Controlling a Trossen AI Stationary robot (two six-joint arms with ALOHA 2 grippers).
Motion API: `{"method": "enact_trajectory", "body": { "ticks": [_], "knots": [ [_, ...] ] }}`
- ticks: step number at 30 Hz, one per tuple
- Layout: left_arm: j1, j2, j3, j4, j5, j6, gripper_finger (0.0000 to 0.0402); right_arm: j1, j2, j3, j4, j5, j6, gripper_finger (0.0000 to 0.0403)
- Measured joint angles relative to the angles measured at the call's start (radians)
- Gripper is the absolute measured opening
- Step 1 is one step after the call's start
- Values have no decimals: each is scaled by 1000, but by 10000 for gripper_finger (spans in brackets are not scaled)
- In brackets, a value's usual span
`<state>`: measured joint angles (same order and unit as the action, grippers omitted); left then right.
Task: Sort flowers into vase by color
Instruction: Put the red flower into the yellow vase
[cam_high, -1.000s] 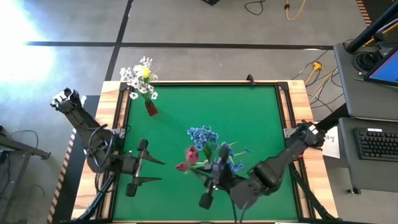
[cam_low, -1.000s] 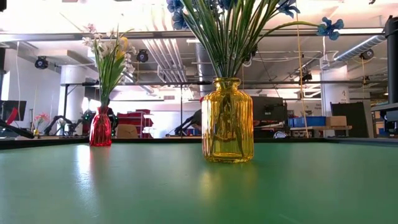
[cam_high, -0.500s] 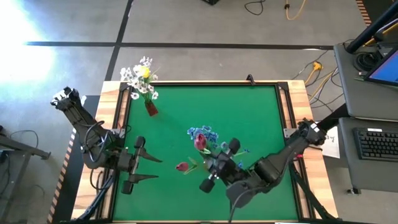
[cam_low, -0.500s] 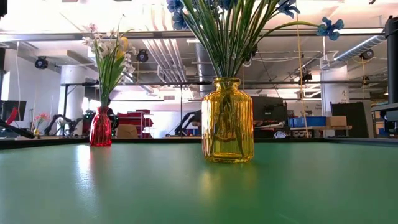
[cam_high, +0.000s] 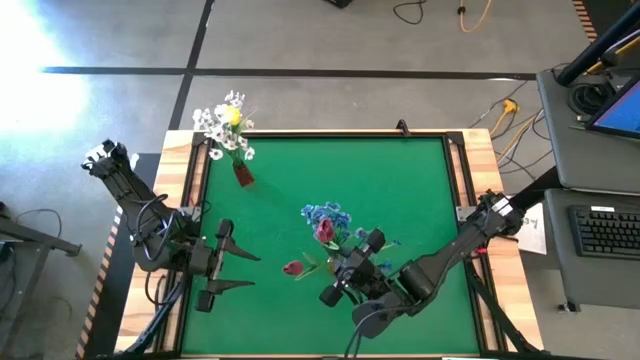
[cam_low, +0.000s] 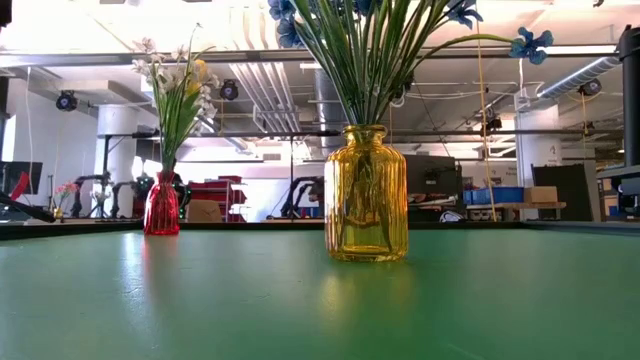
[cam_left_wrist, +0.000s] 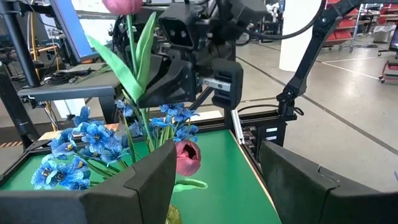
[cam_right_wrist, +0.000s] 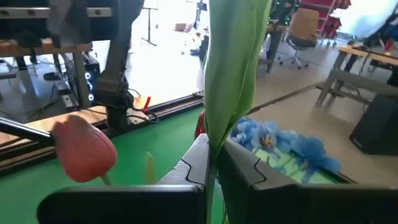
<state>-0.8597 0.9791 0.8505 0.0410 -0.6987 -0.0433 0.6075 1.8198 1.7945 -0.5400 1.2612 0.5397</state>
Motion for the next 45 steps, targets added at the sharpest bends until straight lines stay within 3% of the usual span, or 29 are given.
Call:
{"method": "enact_trajectory", "body": {
  "ticks": [20, 40, 45],
  "knots": [
    [0, 0, 0, -4, -2, 8, 215, -43, 2, -50, -1, 21, 105, 17],
    [0, 0, 0, -6, -3, 30, 215, -45, 2, -105, -2, -15, 132, 17],
    [0, 0, 0, -5, -5, 30, 215, -45, 2, -105, -2, -66, 133, 25]
  ]
}}
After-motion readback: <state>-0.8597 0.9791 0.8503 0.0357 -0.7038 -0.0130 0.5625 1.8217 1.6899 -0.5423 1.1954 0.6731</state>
